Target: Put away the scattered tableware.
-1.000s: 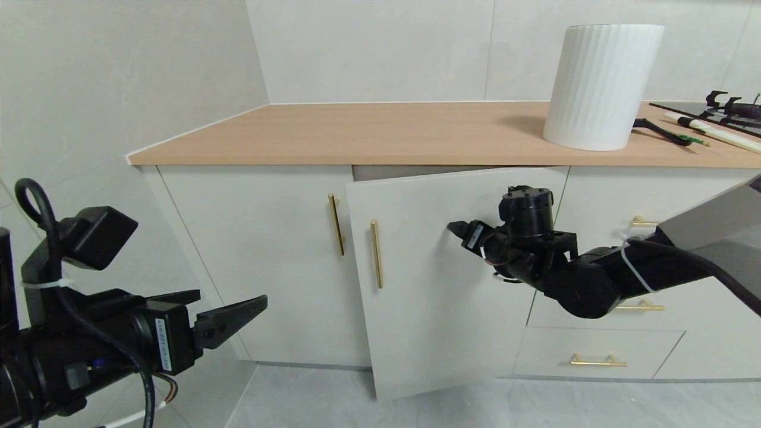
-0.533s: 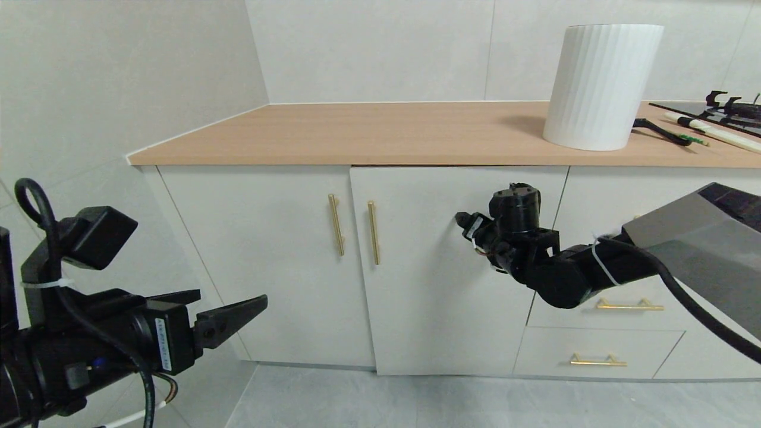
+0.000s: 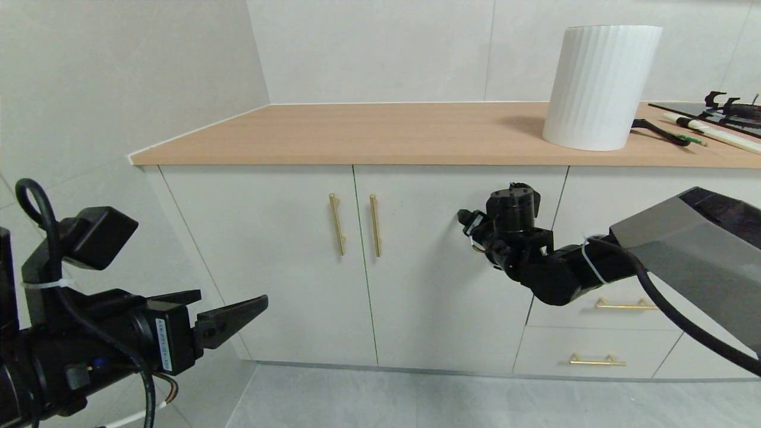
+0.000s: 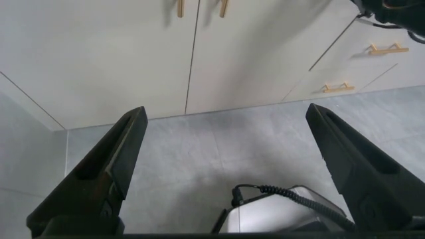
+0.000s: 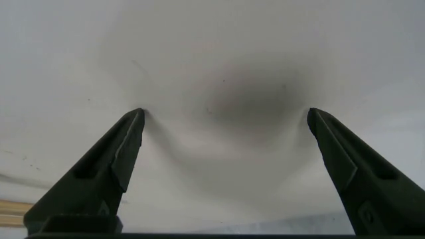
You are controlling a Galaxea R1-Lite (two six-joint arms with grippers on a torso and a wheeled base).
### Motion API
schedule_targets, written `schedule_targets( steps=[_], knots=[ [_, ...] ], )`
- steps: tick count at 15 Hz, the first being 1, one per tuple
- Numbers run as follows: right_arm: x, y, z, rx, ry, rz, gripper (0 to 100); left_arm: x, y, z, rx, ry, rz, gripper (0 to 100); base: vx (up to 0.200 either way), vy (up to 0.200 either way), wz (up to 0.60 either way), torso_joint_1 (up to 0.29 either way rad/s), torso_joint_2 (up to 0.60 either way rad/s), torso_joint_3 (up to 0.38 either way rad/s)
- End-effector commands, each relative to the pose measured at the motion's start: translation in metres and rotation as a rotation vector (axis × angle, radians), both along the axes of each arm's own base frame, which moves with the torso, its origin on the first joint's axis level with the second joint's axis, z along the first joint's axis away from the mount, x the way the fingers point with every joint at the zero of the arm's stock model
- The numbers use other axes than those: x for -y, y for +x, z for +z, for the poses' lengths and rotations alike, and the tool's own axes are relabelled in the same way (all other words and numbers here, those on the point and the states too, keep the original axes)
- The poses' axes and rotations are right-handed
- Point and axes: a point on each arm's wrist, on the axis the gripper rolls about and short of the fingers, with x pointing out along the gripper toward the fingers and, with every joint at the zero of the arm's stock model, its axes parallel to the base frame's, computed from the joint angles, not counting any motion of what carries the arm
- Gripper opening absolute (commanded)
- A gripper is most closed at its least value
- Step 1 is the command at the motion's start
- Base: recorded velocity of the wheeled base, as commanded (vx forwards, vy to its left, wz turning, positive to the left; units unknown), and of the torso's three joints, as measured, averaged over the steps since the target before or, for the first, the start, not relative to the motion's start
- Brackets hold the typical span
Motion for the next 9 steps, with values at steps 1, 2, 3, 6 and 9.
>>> schedule_targets(
  steps=[1,2,3,6,9],
  knots=[
    [0.002,-0.015,0.014,0.005,0.006,0.024,100,0.000,0.001,-0.001,-0.003,0.001,0.001,100,0.000,0.000,0.00,0.000,0.00,0.000],
    [0.005,-0.060,0.036,-0.020,0.020,0.192,100,0.000,0.000,0.000,-0.001,0.000,0.001,100,0.000,0.000,0.00,0.000,0.00,0.000],
    [0.014,-0.082,0.049,-0.023,0.038,0.286,100,0.000,0.000,-0.001,-0.003,0.001,0.001,100,0.000,0.000,0.00,0.000,0.00,0.000],
    [0.043,-0.138,0.097,0.085,-0.002,0.472,100,0.000,-0.001,0.000,0.002,-0.003,0.000,100,0.000,0.000,0.00,0.000,0.00,0.000],
    [0.082,-0.190,0.129,0.224,-0.114,0.444,100,-0.005,-0.009,0.008,0.052,-0.020,0.009,100,0.000,0.000,0.00,0.000,0.00,0.000]
  ],
)
